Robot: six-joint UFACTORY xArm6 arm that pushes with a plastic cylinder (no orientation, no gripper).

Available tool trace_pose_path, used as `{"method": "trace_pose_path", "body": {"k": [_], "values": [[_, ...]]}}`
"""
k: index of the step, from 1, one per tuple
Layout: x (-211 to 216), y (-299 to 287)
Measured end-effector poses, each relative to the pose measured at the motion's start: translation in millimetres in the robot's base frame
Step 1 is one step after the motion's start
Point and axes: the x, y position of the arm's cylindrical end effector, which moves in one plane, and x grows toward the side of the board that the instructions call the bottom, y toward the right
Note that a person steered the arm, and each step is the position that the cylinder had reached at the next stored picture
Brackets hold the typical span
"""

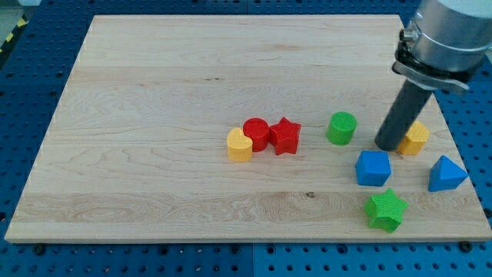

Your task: Move the yellow hexagon into the yellow heart

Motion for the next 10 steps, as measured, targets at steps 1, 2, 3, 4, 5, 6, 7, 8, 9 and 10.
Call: {"method": "trace_pose_path", "body": {"k": [1, 2, 3, 4, 5, 6, 7, 8, 9, 10], "values": [[-32.5, -9.3], [-54.5, -0.8], [-51.4, 47.6], [-26.3, 85.6], [-8.2, 86.5], [-8.2, 86.2], [-8.2, 68.5], [-7.9, 46.4], [-5.6, 37.1], [-5.1, 41.5]]}}
